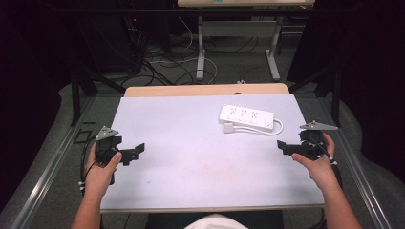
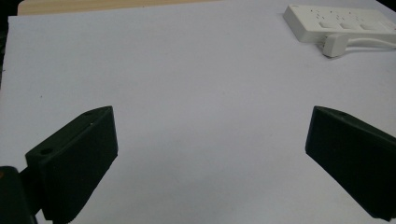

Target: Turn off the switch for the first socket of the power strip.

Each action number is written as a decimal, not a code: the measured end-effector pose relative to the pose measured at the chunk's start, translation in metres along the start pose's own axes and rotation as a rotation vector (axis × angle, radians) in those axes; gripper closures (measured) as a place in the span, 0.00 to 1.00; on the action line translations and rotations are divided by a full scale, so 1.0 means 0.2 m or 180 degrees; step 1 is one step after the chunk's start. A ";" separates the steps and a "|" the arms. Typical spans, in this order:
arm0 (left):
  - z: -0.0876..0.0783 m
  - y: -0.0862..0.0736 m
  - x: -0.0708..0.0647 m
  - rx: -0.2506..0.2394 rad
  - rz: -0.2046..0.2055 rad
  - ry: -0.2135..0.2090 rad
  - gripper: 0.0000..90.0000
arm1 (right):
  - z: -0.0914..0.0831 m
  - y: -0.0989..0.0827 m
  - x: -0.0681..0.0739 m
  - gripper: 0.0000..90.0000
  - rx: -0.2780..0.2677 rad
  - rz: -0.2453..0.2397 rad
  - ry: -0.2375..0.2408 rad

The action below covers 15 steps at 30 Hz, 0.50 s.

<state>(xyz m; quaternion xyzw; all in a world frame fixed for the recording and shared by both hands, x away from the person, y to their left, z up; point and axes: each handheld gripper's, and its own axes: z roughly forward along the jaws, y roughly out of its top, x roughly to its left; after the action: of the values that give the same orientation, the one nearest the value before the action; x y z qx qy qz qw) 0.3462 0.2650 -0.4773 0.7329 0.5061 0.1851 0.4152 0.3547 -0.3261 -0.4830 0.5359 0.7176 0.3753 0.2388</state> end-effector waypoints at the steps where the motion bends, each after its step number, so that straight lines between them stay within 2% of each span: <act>1: 0.00 0.00 0.00 0.0005 -0.0003 0.0010 0.03 | 0.00 0.00 0.00 0.07 -0.0005 -0.0019 -0.0017; 8: 0.00 0.00 -0.01 -0.0007 0.0005 0.0029 0.03 | 0.03 -0.01 0.00 0.08 -0.0023 -0.0064 -0.0010; 9: 0.01 0.00 -0.01 -0.0061 0.0002 0.0050 0.03 | 0.04 -0.01 0.00 0.08 -0.0020 -0.0059 -0.0007; 10: 0.00 0.00 -0.01 0.0007 0.0016 0.0031 0.03 | 0.04 -0.01 0.00 0.08 -0.0015 -0.0081 -0.0020; 14: 0.00 0.00 -0.02 -0.0002 0.0009 0.0031 0.03 | 0.06 -0.01 -0.01 0.08 -0.0048 -0.0133 -0.0022; 15: 0.00 0.00 -0.02 -0.0002 0.0009 0.0031 0.03 | 0.06 0.00 -0.01 0.08 -0.0019 -0.0103 0.0002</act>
<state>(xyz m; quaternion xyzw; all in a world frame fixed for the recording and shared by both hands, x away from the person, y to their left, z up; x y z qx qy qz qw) 0.3443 0.2621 -0.4769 0.7326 0.5071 0.1894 0.4126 0.3637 -0.3242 -0.4904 0.5235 0.7251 0.3737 0.2462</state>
